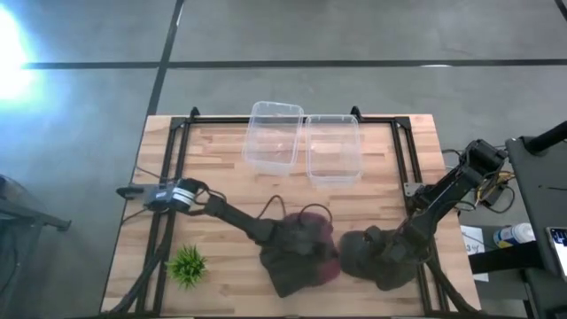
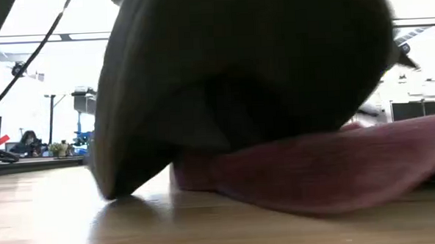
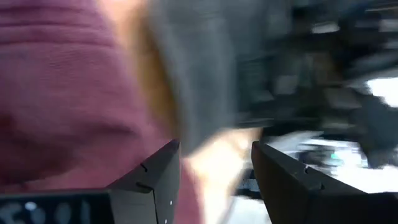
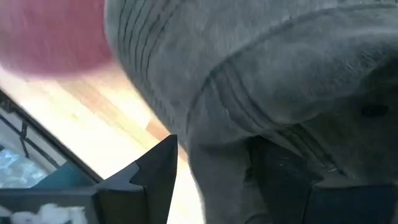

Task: Pick & Place hat
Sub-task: Put the right black cap into the right transparent bin, then put the black cap into the right transparent bin

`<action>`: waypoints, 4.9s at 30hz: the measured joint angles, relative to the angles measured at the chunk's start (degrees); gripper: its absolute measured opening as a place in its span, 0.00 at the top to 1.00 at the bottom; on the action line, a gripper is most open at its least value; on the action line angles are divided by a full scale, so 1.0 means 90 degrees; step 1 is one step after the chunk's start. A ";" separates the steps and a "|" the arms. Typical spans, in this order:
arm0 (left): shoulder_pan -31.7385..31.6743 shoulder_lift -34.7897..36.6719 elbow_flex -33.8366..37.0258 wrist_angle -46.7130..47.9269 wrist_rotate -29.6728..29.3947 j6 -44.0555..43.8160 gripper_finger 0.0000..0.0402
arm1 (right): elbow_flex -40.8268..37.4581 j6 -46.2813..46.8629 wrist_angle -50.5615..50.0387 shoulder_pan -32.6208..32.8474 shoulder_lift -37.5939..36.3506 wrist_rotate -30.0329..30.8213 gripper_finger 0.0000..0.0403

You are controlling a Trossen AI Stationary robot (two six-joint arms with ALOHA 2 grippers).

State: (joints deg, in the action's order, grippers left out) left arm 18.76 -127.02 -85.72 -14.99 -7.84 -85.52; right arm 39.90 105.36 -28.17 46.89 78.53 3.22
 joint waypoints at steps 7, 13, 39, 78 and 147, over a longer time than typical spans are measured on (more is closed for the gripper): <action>0.0193 0.0747 -0.0417 0.3612 0.0045 0.0379 0.53 | 0.0002 -0.0137 0.0006 0.0027 0.0023 0.0002 0.52; 0.0419 0.2224 -0.0420 0.4225 -0.2192 0.0243 0.53 | 0.0004 -0.0252 0.0127 0.0027 -0.0014 0.0170 0.52; -0.0113 -0.0246 -0.0874 0.1456 -0.0705 -0.0211 0.53 | 0.0004 0.0009 0.0420 -0.0012 -0.0057 0.0828 0.52; -0.0588 0.1003 -0.0838 0.2427 -0.1091 0.2145 0.97 | 0.1397 -0.2697 0.0926 -0.0083 -0.1835 0.2398 0.52; 0.1458 0.3393 0.0832 0.8830 -0.0908 0.5106 0.53 | 0.2942 0.0182 0.3750 -0.0523 0.3361 0.2895 0.52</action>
State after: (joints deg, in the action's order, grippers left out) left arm 31.89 -96.49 -78.23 64.48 -16.02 -39.56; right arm 66.38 107.00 5.58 42.18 108.78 29.28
